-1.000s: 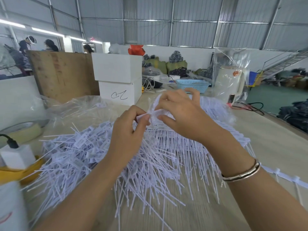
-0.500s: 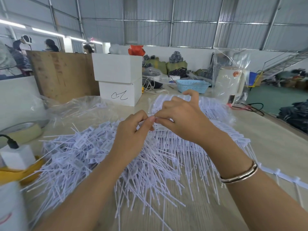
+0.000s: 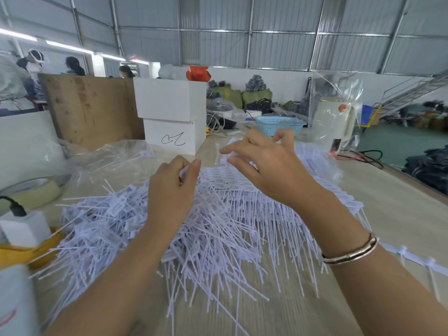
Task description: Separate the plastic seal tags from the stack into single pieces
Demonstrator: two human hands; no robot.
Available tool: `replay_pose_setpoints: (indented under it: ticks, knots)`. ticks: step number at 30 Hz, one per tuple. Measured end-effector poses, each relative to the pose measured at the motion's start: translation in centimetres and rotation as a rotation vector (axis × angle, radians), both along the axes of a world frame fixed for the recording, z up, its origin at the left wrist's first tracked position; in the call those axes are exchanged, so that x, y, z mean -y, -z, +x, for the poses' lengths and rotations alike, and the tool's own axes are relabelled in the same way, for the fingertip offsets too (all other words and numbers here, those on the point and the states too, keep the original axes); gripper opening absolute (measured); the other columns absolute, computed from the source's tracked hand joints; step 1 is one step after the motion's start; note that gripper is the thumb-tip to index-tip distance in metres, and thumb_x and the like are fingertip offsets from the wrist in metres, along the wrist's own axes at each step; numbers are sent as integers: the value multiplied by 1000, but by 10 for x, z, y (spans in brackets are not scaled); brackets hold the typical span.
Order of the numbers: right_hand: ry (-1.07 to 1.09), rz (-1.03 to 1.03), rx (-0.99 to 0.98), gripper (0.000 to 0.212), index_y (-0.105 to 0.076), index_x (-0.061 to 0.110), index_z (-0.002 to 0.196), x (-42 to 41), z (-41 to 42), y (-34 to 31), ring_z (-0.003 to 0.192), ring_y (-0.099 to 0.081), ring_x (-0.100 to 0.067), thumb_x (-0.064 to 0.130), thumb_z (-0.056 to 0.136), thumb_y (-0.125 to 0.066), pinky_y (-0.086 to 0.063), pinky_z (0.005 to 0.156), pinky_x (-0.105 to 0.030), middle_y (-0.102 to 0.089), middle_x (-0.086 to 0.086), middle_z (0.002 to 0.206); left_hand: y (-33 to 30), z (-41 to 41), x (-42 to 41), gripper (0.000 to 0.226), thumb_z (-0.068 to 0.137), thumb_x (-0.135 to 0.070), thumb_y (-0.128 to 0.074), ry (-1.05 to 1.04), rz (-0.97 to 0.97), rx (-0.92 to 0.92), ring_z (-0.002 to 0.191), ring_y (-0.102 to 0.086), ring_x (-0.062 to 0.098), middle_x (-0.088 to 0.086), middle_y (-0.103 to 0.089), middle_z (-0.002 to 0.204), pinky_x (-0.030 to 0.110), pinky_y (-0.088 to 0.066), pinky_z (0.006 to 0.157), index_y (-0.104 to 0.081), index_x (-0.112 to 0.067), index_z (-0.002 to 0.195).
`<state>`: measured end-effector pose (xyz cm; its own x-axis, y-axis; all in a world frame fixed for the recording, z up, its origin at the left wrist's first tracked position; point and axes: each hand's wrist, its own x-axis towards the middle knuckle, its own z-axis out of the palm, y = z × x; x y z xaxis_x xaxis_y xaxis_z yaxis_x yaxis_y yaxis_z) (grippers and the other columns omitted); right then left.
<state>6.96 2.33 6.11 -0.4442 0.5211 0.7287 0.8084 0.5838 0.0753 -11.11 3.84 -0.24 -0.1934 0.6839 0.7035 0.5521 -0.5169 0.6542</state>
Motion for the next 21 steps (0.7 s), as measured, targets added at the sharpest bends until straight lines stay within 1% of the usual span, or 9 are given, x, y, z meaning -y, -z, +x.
replay_pose_setpoints:
  ticks: [2, 5, 8, 9, 10, 12, 15, 18, 21]
  knots:
    - [20, -17, 25, 26, -62, 25, 116, 0, 0, 2, 73, -32, 0, 22, 94, -48, -13, 84, -28, -36, 20, 94, 2, -4, -3, 40, 94, -34, -53, -104, 14, -150, 63, -48, 29, 7, -50, 58, 39, -39, 63, -48, -7, 64]
    - [11, -182, 23, 37, -46, 19, 117, 0, -1, 2, 72, -48, -13, 6, 82, -46, -12, 81, -25, -45, 15, 95, 7, -8, -3, 39, 91, -36, -57, -296, 2, -420, 74, -48, 27, -2, -49, 61, 35, -27, 73, -52, -14, 59]
    - [-28, -257, -11, 35, -33, 24, 100, 2, -3, 4, 81, -42, 3, 0, 76, -44, -13, 78, -25, -49, 10, 82, 8, -11, -1, 41, 85, -41, -64, -425, -36, -562, 75, -51, 28, 2, -57, 66, 37, -28, 72, -61, -12, 56]
    - [-38, -255, -21, 34, -34, 23, 96, 3, -4, 5, 82, -37, 8, -2, 76, -43, -14, 76, -25, -44, 15, 77, 8, -13, -1, 39, 84, -42, -66, -450, -30, -557, 75, -51, 29, 4, -59, 68, 38, -29, 72, -61, -12, 59]
    - [-47, -242, -19, 31, -38, 21, 93, 2, -4, 5, 80, -36, 5, -5, 76, -43, -15, 75, -27, -40, 16, 74, 6, -14, -1, 37, 83, -44, -65, -458, -9, -532, 78, -52, 29, 4, -60, 73, 38, -29, 73, -61, -11, 66]
    - [-55, -196, 17, 30, -49, 18, 91, 0, -4, 6, 73, -32, -10, -7, 76, -43, -18, 79, -28, -39, 16, 80, 3, -11, 1, 37, 86, -48, -57, -366, 71, -456, 85, -54, 26, 4, -61, 86, 35, -29, 77, -61, -11, 84]
    - [-43, -167, 80, 34, -58, 22, 97, -3, -7, 4, 82, -40, -7, -5, 80, -47, -17, 85, -26, -41, 16, 95, -4, 2, 7, 40, 90, -49, -45, 12, 177, -315, 89, -51, 14, -7, -57, 91, 35, -38, 77, -58, -12, 100]
    - [-62, -200, 66, 36, -54, 21, 110, -2, -8, 5, 85, -52, -10, -4, 84, -48, -13, 90, -23, -51, 13, 97, -6, 13, 13, 37, 89, -49, -46, 100, 220, -316, 83, -48, 10, -15, -52, 84, 37, -40, 74, -59, -14, 90]
    - [-46, -203, 69, 30, -50, 21, 115, 1, -7, 4, 84, -59, -10, 4, 91, -49, -4, 93, -18, -54, 13, 100, -5, 14, 11, 32, 91, -38, -47, 79, 285, -334, 74, -52, 16, -10, -57, 74, 42, -44, 68, -60, -11, 81]
